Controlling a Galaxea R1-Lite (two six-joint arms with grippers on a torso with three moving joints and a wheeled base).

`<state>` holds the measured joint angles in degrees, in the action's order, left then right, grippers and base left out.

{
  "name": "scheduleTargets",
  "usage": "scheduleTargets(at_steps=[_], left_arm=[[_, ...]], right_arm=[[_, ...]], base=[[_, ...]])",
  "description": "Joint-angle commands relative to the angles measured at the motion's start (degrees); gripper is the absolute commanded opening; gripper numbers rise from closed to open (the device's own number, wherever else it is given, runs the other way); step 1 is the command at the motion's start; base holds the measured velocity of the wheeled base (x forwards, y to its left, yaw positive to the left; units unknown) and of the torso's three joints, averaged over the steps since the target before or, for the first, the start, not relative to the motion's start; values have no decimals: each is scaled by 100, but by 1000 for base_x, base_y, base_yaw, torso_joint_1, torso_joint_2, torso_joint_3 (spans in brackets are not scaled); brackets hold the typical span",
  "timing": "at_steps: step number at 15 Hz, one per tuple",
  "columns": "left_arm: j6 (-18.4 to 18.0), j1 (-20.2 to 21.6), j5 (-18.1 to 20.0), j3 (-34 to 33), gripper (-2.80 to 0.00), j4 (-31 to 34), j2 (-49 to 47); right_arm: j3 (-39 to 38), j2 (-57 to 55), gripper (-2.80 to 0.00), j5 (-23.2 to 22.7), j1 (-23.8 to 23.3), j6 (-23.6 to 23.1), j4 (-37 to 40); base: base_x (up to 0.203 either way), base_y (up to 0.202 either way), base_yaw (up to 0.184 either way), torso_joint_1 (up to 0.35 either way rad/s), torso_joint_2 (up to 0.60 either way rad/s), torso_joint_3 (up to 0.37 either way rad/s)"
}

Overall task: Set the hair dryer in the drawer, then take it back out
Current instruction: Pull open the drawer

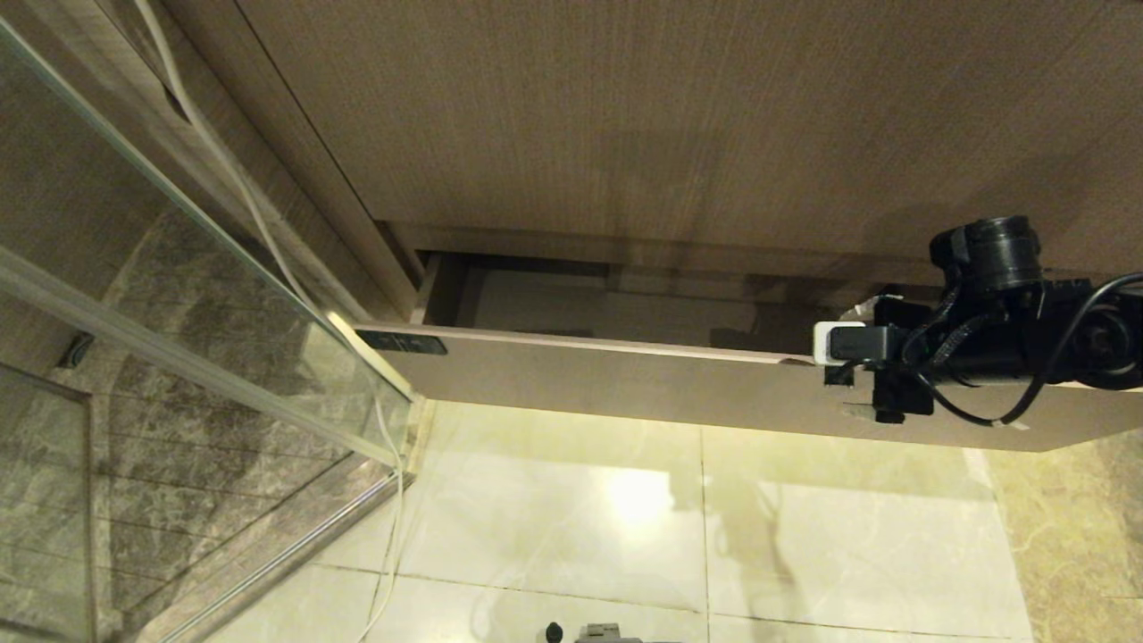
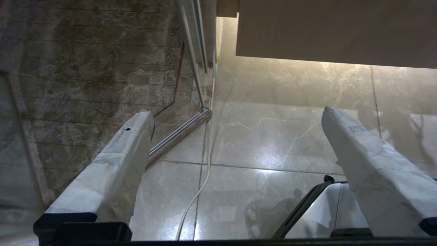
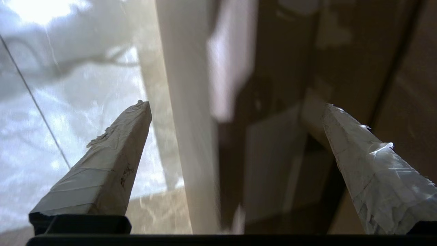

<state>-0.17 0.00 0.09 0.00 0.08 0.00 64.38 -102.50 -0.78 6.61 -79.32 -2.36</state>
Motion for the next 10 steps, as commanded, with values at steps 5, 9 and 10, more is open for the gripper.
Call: scheduleTargets(at_steps=[5, 9, 10], left_arm=[[0, 0, 0, 0, 0, 0, 0], [0, 0, 0, 0, 0, 0, 0], [0, 0, 0, 0, 0, 0, 0]], right_arm=[[-172, 983, 0, 149, 1, -46, 1058], [-97, 1994, 0, 452, -200, 2, 1760], [-80, 2286, 0, 503, -272, 10, 1916]], base=[[0, 0, 0, 0, 0, 0], [0, 0, 0, 0, 0, 0], [0, 0, 0, 0, 0, 0]])
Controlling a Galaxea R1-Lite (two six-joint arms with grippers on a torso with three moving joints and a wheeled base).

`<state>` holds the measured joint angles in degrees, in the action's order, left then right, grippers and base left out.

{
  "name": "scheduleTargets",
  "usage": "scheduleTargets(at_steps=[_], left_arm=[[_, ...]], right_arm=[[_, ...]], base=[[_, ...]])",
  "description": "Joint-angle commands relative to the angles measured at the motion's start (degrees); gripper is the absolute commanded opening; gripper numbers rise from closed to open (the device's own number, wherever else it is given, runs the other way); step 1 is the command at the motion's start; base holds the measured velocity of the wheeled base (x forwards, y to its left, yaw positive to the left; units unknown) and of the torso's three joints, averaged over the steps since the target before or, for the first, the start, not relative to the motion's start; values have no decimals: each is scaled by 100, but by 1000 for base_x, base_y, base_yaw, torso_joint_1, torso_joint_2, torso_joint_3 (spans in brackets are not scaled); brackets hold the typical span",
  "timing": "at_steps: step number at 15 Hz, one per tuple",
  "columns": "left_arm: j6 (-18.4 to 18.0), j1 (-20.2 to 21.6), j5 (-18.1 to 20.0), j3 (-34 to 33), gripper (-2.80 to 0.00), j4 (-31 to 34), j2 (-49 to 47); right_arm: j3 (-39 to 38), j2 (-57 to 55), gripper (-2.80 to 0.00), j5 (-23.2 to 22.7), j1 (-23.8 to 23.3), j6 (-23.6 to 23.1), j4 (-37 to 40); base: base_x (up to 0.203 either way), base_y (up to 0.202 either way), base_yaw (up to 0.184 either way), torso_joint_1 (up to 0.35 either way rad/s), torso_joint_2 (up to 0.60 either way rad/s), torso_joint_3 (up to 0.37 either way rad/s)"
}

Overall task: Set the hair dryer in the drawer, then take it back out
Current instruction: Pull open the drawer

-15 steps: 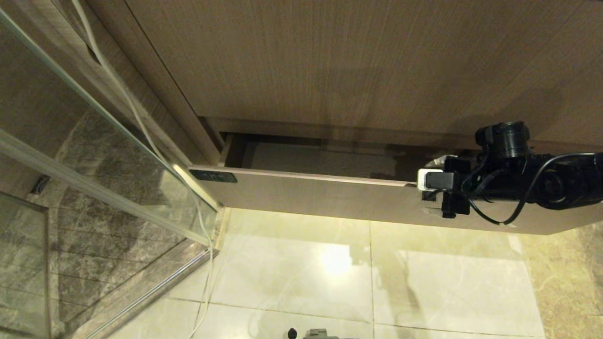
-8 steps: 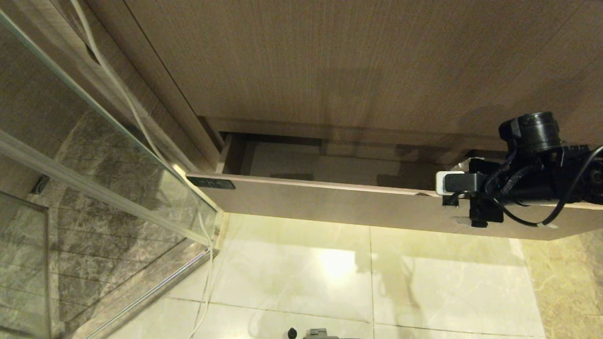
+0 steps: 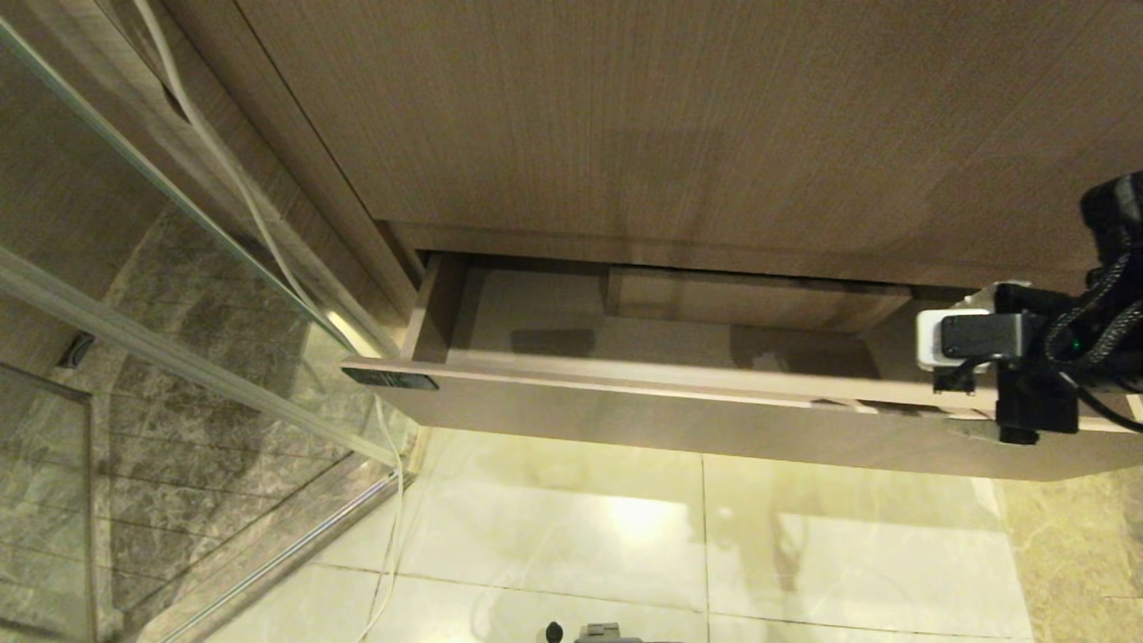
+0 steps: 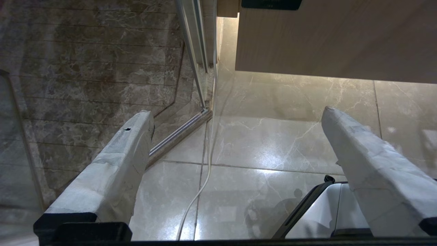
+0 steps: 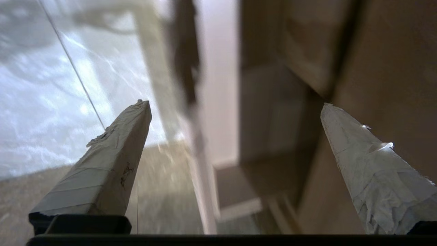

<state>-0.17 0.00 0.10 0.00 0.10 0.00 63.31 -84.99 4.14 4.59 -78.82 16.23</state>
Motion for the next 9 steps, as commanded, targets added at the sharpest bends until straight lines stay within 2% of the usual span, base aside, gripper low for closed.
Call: scheduleTargets(at_steps=[1, 5, 7, 9], left_arm=[[0, 0, -1, 0, 0, 7, 0], [0, 0, -1, 0, 0, -1, 0], [0, 0, -1, 0, 0, -1, 0], [0, 0, -1, 0, 0, -1, 0]], right_arm=[[35, 849, 0, 41, -126, -17, 266], [24, 2012, 0, 222, -281, 348, 1393], [-11, 2269, 0, 506, -462, 559, 1558], [19, 2362, 0, 522, -612, 928, 1637]], base=[[0, 0, 0, 0, 0, 0], [0, 0, 0, 0, 0, 0], [0, 0, 0, 0, 0, 0], [0, 0, 0, 0, 0, 0]])
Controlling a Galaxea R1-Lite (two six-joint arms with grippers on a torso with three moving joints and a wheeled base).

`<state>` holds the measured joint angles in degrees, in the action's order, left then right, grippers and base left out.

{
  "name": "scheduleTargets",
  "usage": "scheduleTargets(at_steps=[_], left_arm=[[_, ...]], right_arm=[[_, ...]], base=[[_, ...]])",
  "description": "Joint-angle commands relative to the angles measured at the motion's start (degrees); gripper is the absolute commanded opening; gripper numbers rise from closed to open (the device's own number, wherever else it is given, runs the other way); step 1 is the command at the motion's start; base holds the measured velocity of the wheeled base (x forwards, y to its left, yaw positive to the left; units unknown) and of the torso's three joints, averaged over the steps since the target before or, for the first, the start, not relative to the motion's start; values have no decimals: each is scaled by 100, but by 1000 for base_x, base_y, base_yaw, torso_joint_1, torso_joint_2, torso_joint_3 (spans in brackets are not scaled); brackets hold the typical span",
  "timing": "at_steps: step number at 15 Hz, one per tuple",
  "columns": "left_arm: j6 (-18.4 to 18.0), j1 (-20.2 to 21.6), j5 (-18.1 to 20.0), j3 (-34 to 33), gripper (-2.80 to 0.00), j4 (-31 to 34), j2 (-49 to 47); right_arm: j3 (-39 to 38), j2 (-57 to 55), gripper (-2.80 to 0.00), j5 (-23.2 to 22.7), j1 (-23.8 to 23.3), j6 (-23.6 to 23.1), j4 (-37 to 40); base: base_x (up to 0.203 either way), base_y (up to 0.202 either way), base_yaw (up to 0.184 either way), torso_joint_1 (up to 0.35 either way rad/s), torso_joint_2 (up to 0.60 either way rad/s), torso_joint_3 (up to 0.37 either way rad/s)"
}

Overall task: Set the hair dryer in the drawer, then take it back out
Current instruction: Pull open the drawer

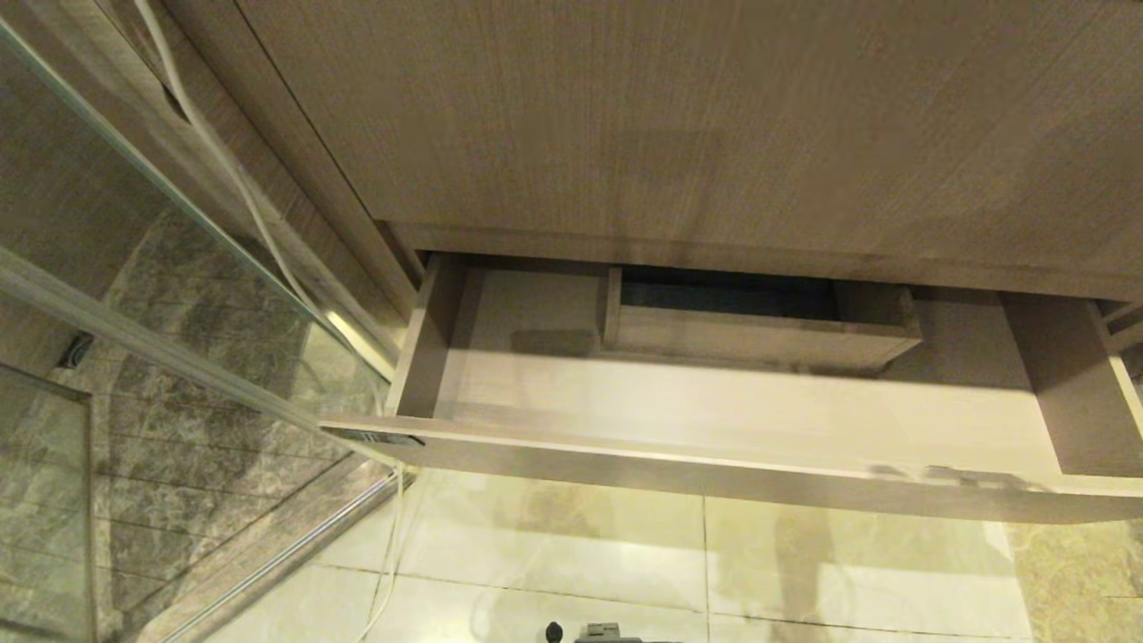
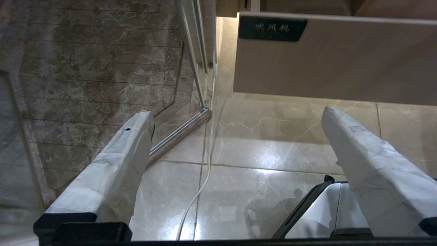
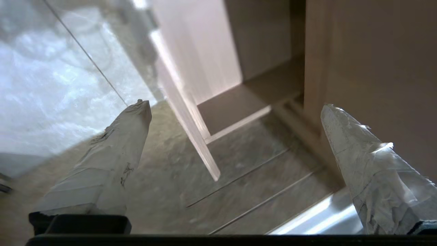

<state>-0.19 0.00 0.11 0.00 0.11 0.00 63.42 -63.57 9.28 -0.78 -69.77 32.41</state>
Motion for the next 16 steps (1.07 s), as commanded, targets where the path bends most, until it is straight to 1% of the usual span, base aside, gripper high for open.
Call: scheduleTargets(at_steps=[1, 3, 5, 10, 14, 16], left_arm=[[1, 0, -2, 0, 0, -2, 0], [1, 0, -2, 0, 0, -2, 0], [1, 0, -2, 0, 0, -2, 0], [1, 0, -2, 0, 0, -1, 0], [1, 0, -2, 0, 0, -2, 0], [1, 0, -2, 0, 0, 7, 0]], right_arm=[[-12, 293, 0, -1, -95, 75, 51], [-107, 439, 0, -27, -95, 54, 403], [-293, 665, 0, -65, -83, 45, 568], [-694, 752, 0, -64, -41, 79, 569], [-1034, 785, 0, -400, 16, 16, 583], [-1068, 829, 0, -400, 7, 25, 592]], base=[[0, 0, 0, 0, 0, 0], [0, 0, 0, 0, 0, 0], [0, 0, 0, 0, 0, 0], [0, 0, 0, 0, 0, 0], [0, 0, 0, 0, 0, 0], [0, 0, 0, 0, 0, 0]])
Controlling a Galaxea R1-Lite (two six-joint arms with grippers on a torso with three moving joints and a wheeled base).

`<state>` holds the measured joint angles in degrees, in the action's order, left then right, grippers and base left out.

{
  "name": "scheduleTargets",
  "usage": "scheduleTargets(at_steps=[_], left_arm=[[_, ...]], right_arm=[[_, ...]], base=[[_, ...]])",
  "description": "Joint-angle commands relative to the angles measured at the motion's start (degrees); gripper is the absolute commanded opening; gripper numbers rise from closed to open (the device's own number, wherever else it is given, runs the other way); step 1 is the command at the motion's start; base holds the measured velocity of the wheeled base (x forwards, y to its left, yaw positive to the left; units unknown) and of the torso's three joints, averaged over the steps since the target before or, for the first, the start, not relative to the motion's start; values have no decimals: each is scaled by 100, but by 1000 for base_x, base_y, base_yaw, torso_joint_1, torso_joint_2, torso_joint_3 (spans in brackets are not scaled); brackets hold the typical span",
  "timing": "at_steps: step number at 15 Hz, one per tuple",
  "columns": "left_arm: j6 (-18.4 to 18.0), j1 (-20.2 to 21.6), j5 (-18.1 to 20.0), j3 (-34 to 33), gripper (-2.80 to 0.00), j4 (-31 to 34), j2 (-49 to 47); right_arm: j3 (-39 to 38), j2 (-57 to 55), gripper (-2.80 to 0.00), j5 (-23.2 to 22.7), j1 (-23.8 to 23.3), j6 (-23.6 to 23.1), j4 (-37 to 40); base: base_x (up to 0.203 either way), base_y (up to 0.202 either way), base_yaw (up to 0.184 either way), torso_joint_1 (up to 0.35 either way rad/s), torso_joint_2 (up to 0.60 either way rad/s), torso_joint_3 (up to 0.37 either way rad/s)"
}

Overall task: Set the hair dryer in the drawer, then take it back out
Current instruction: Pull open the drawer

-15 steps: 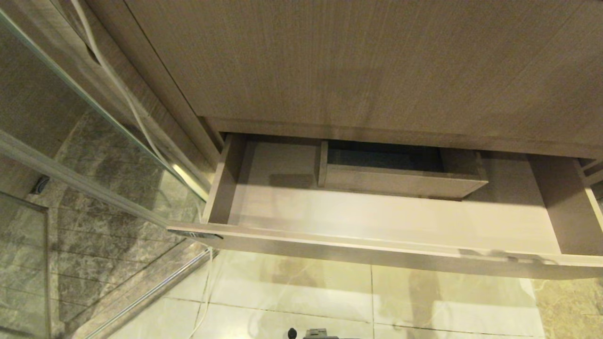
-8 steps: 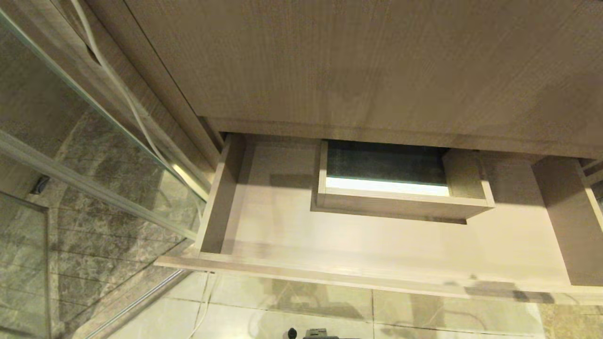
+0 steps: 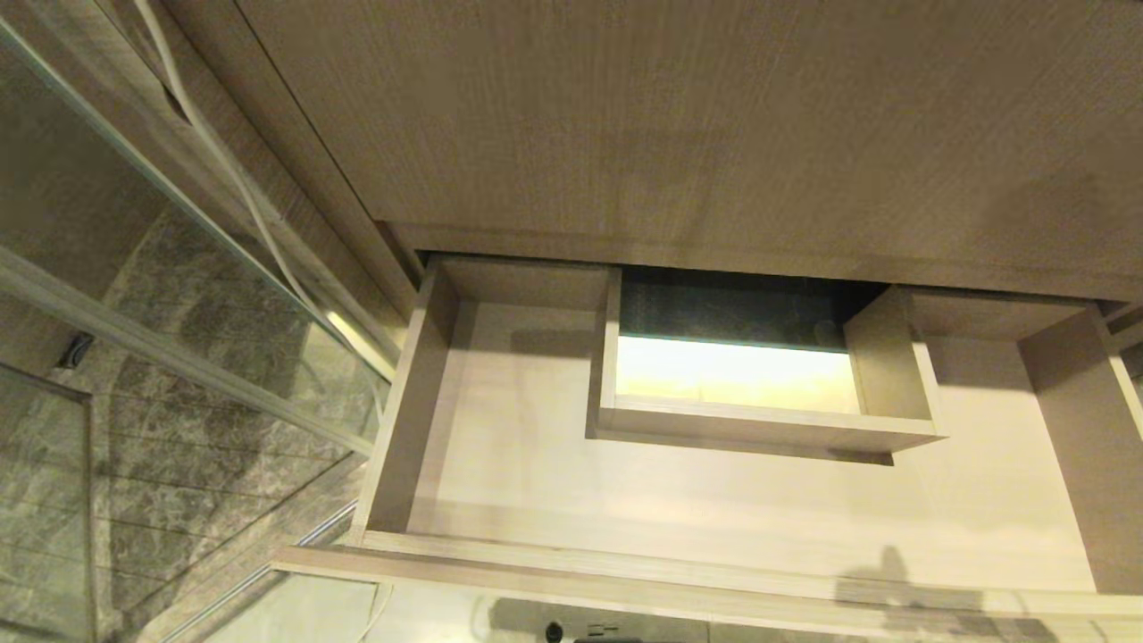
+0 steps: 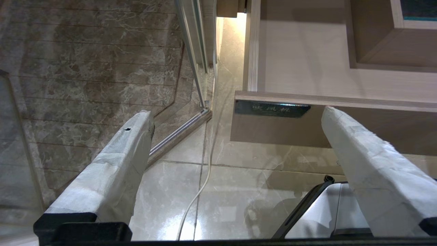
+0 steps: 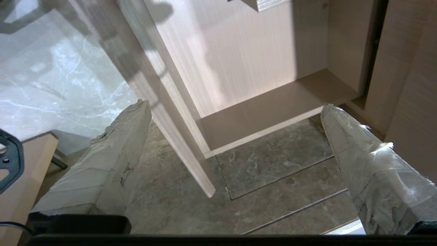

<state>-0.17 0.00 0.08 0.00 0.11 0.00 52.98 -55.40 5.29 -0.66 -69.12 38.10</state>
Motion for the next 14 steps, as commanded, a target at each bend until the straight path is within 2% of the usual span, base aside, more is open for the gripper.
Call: scheduleTargets(at_steps=[1, 9, 14], left_arm=[[0, 0, 0, 0, 0, -2, 0], [0, 0, 0, 0, 0, 7, 0], [0, 0, 0, 0, 0, -2, 0]], right_arm=[[-40, 72, 0, 6, -5, -17, 15], [-277, 461, 0, -22, -13, 34, 359], [-603, 600, 0, -56, -6, 31, 50]], base=[[0, 0, 0, 0, 0, 0], [0, 0, 0, 0, 0, 0], [0, 0, 0, 0, 0, 0]])
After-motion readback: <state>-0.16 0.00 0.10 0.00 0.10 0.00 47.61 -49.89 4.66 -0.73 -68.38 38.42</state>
